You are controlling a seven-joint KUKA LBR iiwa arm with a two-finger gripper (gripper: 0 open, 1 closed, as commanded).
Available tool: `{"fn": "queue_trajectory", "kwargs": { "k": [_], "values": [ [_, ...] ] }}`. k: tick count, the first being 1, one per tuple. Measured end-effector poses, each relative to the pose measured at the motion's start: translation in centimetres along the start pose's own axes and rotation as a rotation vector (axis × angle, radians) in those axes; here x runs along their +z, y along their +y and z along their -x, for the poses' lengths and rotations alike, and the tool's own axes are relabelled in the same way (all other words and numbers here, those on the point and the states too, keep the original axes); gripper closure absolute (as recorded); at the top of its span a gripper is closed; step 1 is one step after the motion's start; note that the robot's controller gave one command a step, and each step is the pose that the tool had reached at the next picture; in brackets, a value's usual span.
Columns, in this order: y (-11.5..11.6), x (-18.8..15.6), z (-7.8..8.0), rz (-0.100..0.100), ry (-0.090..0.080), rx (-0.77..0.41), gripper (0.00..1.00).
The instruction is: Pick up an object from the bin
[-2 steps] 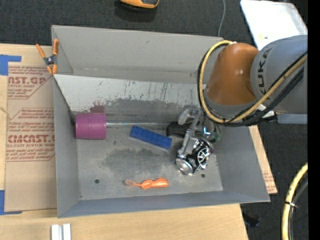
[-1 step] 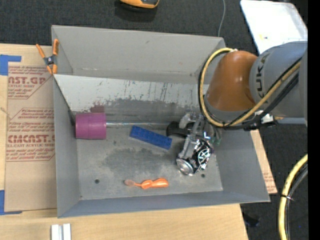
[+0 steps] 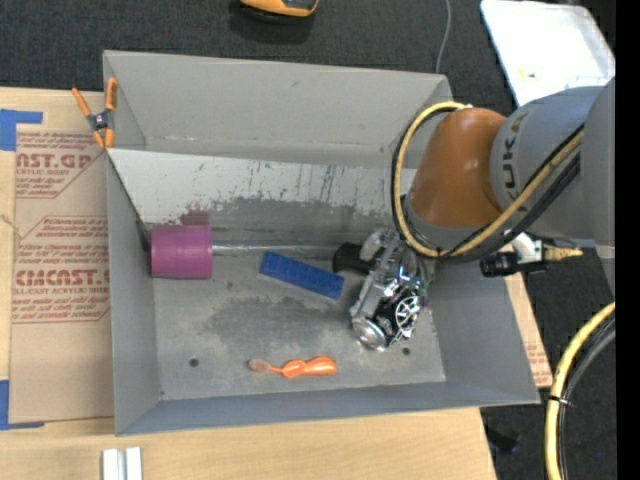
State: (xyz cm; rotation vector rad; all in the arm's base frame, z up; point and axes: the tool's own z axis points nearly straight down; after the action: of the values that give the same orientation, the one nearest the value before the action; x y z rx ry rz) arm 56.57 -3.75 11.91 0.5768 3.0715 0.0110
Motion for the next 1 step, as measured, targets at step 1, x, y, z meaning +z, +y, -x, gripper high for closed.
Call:
{"fn": "queue_trajectory", "kwargs": {
  "k": [1],
  "values": [
    [-0.1,0.3,0.13,-0.001,0.0,-0.239,0.0]
  ]
}}
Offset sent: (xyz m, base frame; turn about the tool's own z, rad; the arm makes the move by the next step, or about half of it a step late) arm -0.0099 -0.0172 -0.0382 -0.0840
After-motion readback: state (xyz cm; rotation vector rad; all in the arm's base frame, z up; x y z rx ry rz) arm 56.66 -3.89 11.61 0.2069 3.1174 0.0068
